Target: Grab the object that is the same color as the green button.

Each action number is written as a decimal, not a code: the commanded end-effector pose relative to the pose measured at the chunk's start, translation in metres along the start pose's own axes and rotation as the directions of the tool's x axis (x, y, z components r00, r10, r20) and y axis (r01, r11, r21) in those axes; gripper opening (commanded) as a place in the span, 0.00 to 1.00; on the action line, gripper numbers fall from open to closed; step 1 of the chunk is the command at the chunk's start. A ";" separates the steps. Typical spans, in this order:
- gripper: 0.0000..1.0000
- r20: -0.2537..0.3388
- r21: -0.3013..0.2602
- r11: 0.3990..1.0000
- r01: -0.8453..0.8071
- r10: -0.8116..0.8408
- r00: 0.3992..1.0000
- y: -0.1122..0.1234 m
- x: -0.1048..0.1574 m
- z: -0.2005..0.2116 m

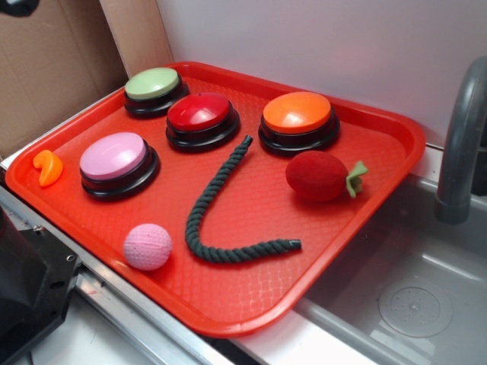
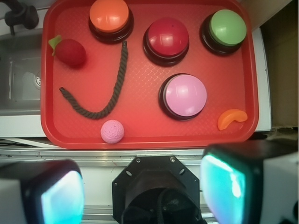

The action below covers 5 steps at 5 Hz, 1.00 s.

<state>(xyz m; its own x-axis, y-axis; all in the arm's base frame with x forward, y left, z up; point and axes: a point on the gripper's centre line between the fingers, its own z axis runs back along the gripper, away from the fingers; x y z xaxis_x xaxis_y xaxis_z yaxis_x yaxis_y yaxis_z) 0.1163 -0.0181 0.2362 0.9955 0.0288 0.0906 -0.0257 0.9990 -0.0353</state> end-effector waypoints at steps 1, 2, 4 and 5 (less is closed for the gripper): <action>1.00 0.000 0.000 1.000 0.000 0.000 1.000 0.000 0.000 0.000; 1.00 -0.006 -0.032 0.998 -0.055 0.055 0.998 -0.006 0.013 -0.015; 1.00 0.031 -0.137 0.967 -0.214 0.220 0.975 -0.026 0.034 -0.054; 1.00 0.013 -0.166 0.949 -0.267 0.273 0.962 -0.030 0.042 -0.079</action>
<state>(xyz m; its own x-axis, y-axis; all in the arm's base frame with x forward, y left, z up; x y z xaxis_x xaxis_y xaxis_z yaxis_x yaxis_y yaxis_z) 0.1616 -0.0505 0.1527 0.9519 0.3017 0.0542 -0.2846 0.9354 -0.2097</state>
